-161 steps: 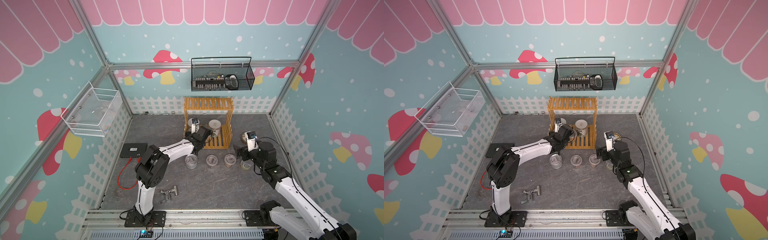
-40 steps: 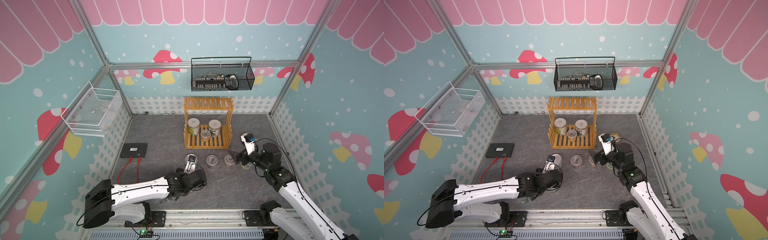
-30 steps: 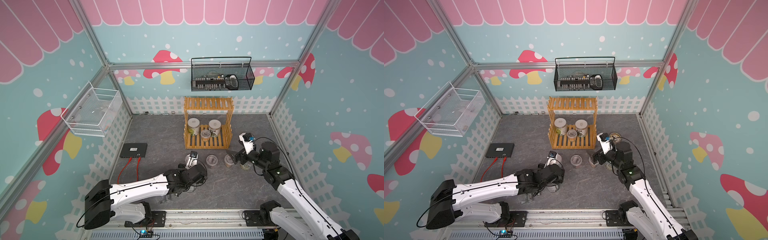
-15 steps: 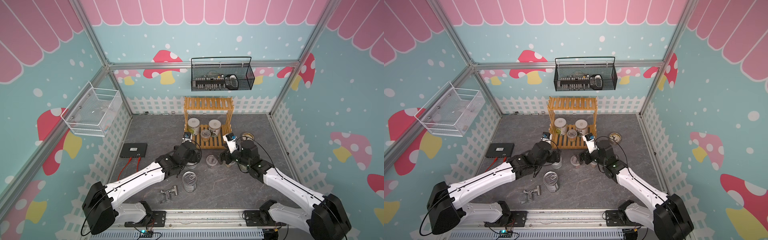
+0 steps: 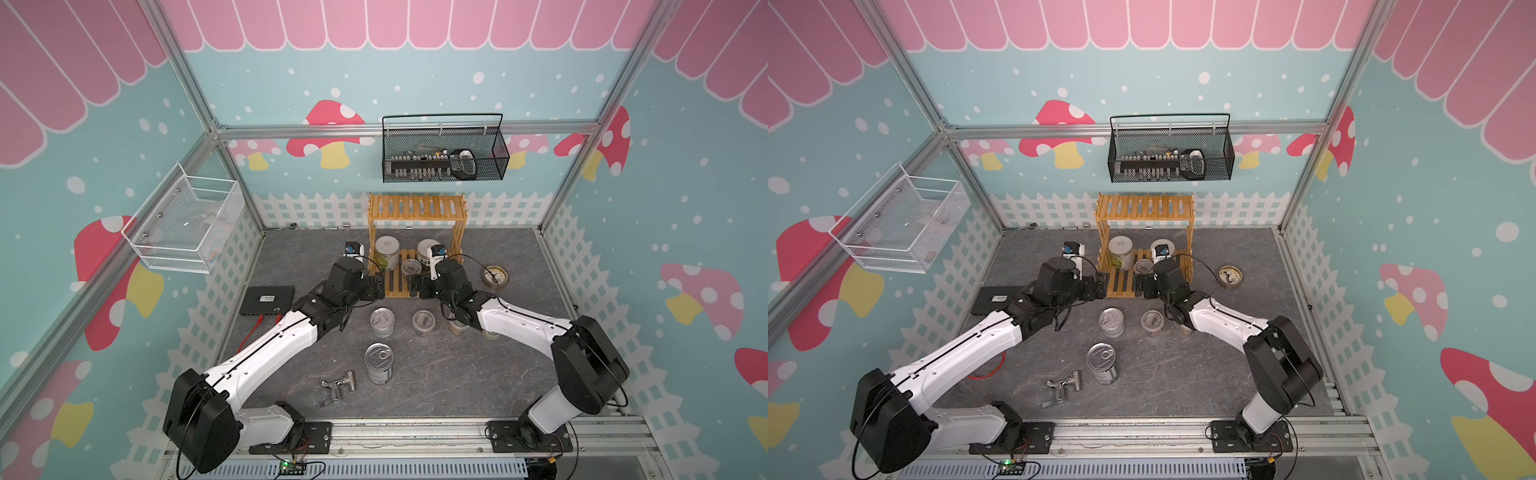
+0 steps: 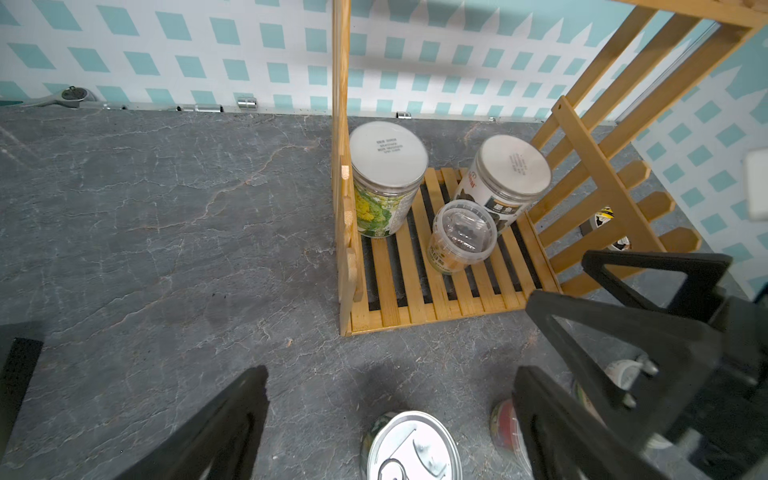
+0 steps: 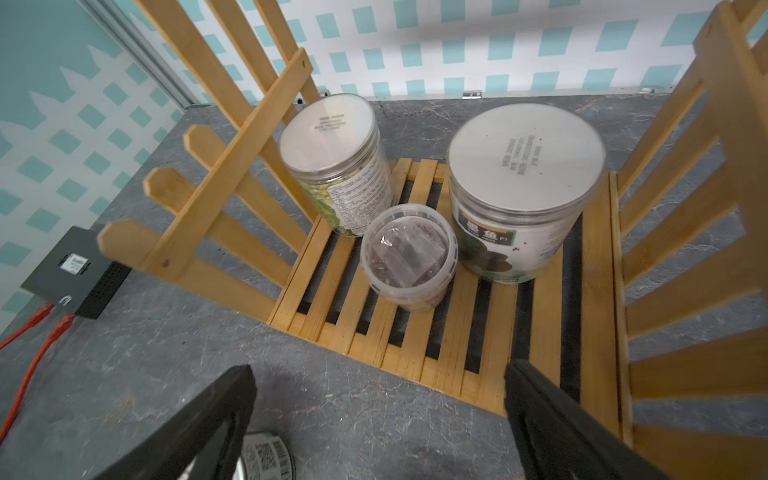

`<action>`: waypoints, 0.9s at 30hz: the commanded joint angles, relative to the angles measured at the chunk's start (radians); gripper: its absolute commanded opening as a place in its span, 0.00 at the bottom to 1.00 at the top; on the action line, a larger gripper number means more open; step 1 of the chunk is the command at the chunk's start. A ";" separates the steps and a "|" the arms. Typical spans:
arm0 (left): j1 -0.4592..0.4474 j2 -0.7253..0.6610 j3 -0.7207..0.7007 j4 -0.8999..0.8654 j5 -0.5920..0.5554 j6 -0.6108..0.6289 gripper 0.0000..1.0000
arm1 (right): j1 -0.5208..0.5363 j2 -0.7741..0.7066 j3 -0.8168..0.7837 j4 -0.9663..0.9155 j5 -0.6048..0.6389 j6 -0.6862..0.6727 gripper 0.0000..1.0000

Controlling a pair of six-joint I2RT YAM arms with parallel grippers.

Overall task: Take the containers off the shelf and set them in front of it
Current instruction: 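Pick up a container from the shelf.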

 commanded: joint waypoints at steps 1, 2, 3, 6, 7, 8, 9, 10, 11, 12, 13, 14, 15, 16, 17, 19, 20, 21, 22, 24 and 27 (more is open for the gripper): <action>0.018 0.006 0.019 0.029 0.052 0.023 0.96 | 0.010 0.084 0.077 -0.051 0.103 0.034 0.98; 0.021 0.005 0.015 0.030 0.052 0.023 0.96 | 0.013 0.115 0.106 -0.065 0.111 0.036 0.98; 0.025 0.003 0.010 0.029 0.052 0.025 0.96 | 0.017 0.139 0.127 -0.071 0.114 0.036 0.98; 0.038 -0.011 -0.005 0.031 0.089 0.024 0.96 | 0.018 0.197 0.175 -0.075 0.122 0.037 0.98; 0.042 -0.015 -0.009 0.033 0.093 0.024 0.96 | 0.019 0.214 0.191 -0.082 0.131 0.038 0.98; 0.047 -0.020 -0.013 0.033 0.099 0.025 0.96 | 0.020 0.233 0.213 -0.094 0.144 0.039 0.98; 0.051 -0.025 -0.018 0.032 0.105 0.025 0.96 | 0.020 0.247 0.234 -0.102 0.157 0.041 0.97; 0.054 -0.028 -0.021 0.034 0.108 0.025 0.96 | 0.020 0.272 0.249 -0.108 0.165 0.041 0.97; 0.057 -0.029 -0.024 0.033 0.111 0.026 0.96 | 0.021 0.297 0.268 -0.113 0.172 0.044 0.97; 0.058 -0.031 -0.027 0.034 0.114 0.027 0.96 | 0.020 0.316 0.287 -0.120 0.174 0.047 0.97; 0.060 -0.032 -0.028 0.034 0.116 0.028 0.96 | 0.021 0.332 0.301 -0.125 0.176 0.050 0.96; 0.062 -0.032 -0.031 0.034 0.118 0.029 0.96 | 0.020 0.349 0.316 -0.131 0.178 0.053 0.96; 0.064 -0.034 -0.032 0.034 0.120 0.029 0.96 | 0.021 0.362 0.327 -0.136 0.180 0.055 0.96; 0.066 -0.036 -0.034 0.034 0.123 0.031 0.96 | 0.020 0.372 0.340 -0.137 0.181 0.055 0.95; 0.066 -0.038 -0.034 0.034 0.123 0.033 0.96 | 0.020 0.384 0.349 -0.138 0.177 0.055 0.95; 0.070 -0.041 -0.036 0.035 0.128 0.038 0.96 | 0.019 0.403 0.369 -0.145 0.179 0.059 0.94; 0.073 -0.043 -0.038 0.034 0.128 0.041 0.96 | 0.021 0.411 0.375 -0.144 0.184 0.060 0.93; 0.076 -0.042 -0.038 0.034 0.131 0.042 0.96 | 0.021 0.417 0.384 -0.145 0.190 0.056 0.93; 0.078 -0.043 -0.039 0.034 0.132 0.043 0.96 | 0.019 0.425 0.395 -0.150 0.194 0.055 0.92; 0.080 -0.043 -0.039 0.035 0.139 0.045 0.96 | 0.020 0.440 0.417 -0.159 0.197 0.057 0.92; 0.081 -0.039 -0.040 0.034 0.142 0.046 0.96 | 0.020 0.456 0.433 -0.157 0.196 0.059 0.91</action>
